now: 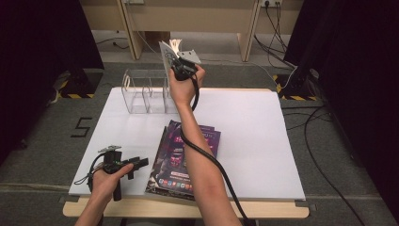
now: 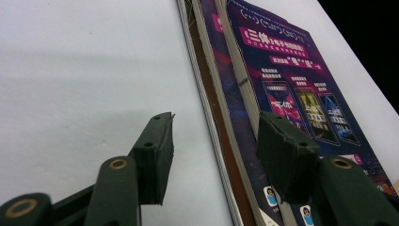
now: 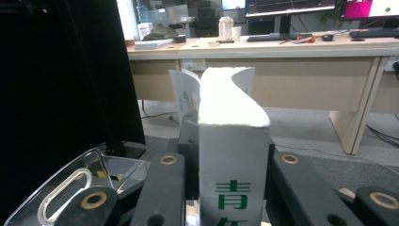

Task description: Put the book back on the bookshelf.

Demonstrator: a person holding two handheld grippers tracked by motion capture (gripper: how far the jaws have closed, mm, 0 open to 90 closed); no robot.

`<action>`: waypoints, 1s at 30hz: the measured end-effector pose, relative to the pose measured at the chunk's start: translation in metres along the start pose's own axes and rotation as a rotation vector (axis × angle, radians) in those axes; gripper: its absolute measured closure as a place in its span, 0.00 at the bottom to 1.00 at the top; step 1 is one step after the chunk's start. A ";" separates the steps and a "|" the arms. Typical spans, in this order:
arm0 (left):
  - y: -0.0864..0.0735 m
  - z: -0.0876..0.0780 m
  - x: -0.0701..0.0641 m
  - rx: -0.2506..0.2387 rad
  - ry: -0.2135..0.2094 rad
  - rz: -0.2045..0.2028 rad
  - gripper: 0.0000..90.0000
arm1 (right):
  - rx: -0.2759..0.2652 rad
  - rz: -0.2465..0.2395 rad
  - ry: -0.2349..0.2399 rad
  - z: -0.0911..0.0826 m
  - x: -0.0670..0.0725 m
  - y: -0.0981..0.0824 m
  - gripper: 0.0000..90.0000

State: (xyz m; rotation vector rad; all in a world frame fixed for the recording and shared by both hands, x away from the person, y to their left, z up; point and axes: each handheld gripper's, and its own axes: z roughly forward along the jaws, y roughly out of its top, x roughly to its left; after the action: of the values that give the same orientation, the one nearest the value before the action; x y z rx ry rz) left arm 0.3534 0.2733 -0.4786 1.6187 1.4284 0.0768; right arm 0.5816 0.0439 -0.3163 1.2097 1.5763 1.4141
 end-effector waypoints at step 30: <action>-0.003 0.005 -0.004 0.016 -0.004 0.013 0.51 | 0.158 0.025 0.066 -0.021 -0.011 0.001 0.76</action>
State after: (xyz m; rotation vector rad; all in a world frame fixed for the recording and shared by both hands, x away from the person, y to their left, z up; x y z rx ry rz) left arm 0.3528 0.2663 -0.4814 1.6408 1.4194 0.0697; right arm 0.5657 0.0258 -0.3129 1.2891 1.7514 1.3788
